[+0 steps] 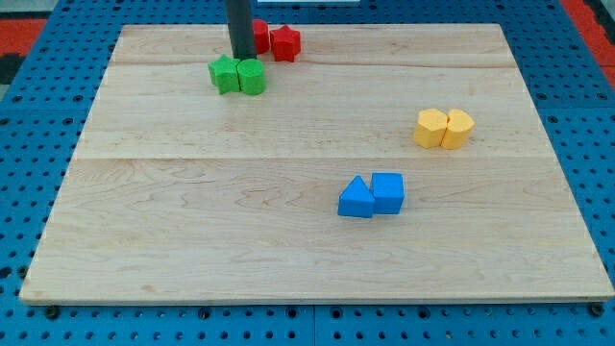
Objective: Move the green circle slightly down
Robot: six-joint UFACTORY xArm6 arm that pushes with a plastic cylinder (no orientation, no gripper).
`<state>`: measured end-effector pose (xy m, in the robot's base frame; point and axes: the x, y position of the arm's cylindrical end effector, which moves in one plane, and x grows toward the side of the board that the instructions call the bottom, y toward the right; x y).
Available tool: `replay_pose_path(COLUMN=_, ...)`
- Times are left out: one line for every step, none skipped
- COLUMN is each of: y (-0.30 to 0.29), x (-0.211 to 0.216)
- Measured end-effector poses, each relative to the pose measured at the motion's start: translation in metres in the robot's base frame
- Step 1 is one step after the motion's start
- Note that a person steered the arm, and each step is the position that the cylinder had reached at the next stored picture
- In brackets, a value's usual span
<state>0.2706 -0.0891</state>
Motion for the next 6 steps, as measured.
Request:
replay_pose_path(y=-0.033, x=0.000)
replay_pose_path(y=-0.045, x=0.000)
replay_pose_path(y=-0.014, x=-0.011)
replay_pose_path(y=0.001, x=-0.003)
replay_pose_path(y=0.023, x=0.000)
replay_pose_path(y=0.041, x=0.009)
